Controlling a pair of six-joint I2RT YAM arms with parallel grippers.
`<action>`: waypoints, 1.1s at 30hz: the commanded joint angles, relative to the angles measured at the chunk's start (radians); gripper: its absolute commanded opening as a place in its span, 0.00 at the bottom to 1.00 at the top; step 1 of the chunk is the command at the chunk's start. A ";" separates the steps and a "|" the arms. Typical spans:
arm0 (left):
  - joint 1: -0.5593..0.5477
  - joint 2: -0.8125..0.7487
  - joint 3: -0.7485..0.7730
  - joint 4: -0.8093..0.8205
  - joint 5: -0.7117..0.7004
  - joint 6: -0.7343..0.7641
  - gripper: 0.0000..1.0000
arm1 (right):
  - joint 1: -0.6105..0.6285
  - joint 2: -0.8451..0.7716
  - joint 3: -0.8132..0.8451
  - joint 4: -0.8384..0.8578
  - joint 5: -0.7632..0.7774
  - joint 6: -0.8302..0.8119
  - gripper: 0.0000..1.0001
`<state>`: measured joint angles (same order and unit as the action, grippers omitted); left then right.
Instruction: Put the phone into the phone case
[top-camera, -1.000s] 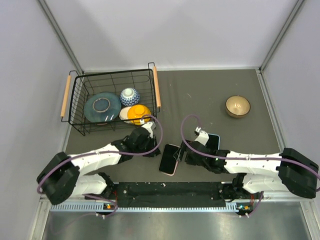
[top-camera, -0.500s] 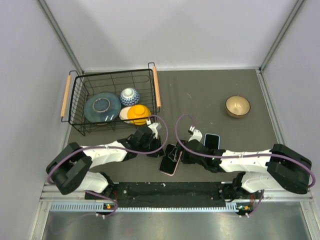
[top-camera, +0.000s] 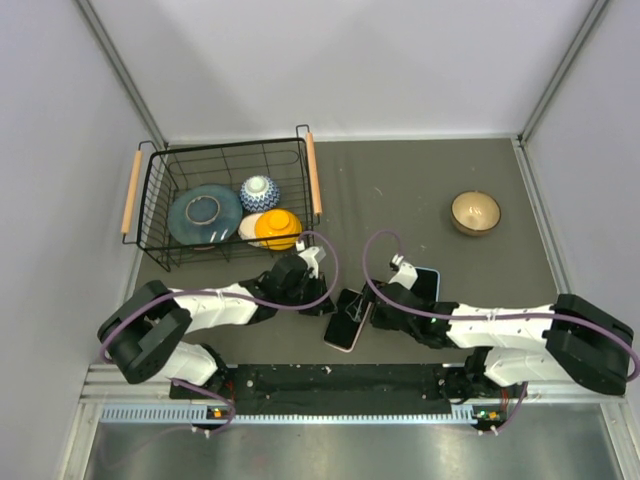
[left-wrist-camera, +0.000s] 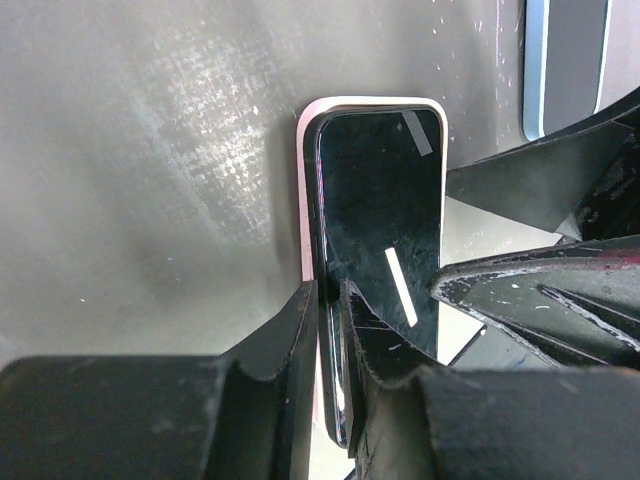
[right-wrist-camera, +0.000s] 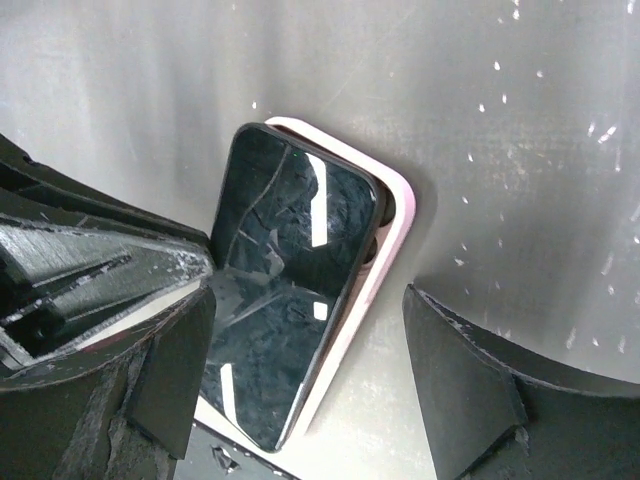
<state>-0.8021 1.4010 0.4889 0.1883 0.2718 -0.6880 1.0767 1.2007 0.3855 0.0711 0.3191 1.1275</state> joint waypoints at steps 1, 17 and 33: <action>-0.020 0.004 -0.016 0.040 0.023 -0.021 0.19 | -0.006 0.049 0.015 0.048 0.023 -0.021 0.75; -0.085 0.082 -0.036 0.091 -0.006 -0.087 0.09 | -0.107 0.094 -0.111 0.435 -0.282 -0.189 0.68; -0.085 0.067 -0.038 0.053 -0.034 -0.094 0.08 | -0.184 0.193 -0.244 1.014 -0.549 -0.060 0.72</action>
<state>-0.8463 1.4353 0.4603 0.2890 0.2371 -0.7887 0.8810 1.3300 0.1532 0.7673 0.0368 0.9710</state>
